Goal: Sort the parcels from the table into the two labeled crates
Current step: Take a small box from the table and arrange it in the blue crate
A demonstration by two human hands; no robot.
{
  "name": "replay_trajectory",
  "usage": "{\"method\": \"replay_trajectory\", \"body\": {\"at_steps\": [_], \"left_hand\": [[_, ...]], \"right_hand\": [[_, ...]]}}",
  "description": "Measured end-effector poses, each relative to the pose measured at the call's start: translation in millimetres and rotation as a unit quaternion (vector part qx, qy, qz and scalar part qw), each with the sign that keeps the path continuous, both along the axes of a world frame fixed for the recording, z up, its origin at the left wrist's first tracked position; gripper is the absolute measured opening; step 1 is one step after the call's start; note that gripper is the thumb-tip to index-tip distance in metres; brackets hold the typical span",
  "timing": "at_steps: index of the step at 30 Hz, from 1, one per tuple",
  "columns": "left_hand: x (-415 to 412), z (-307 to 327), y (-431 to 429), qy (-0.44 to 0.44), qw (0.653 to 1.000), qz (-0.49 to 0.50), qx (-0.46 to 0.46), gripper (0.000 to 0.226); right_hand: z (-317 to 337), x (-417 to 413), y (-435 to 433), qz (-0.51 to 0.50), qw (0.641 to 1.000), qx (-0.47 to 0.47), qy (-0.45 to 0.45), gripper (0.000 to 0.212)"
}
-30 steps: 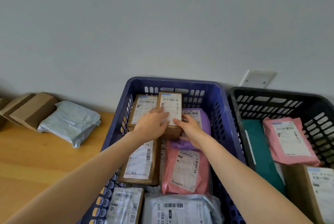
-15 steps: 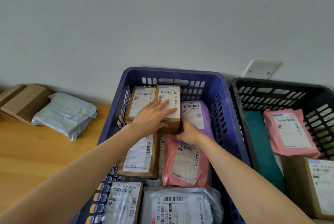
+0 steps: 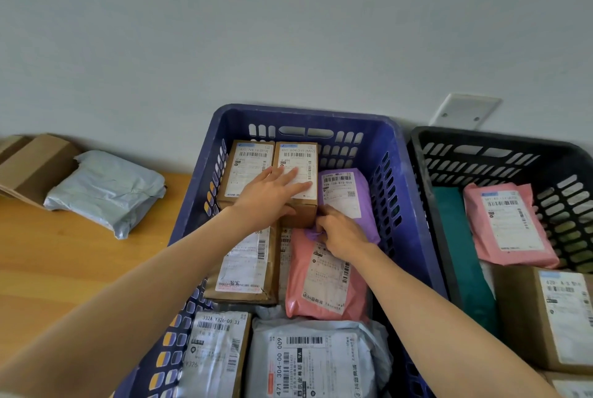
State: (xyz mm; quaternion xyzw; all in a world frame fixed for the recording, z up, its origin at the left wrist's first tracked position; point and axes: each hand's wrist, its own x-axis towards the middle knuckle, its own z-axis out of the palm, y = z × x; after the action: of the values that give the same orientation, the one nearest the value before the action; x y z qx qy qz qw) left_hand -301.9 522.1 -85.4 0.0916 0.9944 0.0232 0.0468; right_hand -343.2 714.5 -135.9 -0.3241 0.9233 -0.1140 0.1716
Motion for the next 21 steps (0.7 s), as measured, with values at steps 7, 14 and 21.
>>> {"method": "replay_trajectory", "body": {"at_steps": [7,14,21], "left_hand": [[-1.4,4.0,0.2,-0.007,1.000,0.000,-0.012,0.064],[1.3,3.4,-1.6,-0.057,0.998,0.017,0.036,0.065],[10.2,17.6,2.7,-0.070,0.996,0.034,0.040,0.066]], "right_hand": [[10.7,2.7,2.3,-0.012,1.000,0.002,-0.008,0.006],[22.5,10.0,1.9,-0.061,0.997,-0.039,-0.040,0.010],[48.8,14.2,2.7,-0.130,0.977,-0.135,-0.100,0.082]]}}
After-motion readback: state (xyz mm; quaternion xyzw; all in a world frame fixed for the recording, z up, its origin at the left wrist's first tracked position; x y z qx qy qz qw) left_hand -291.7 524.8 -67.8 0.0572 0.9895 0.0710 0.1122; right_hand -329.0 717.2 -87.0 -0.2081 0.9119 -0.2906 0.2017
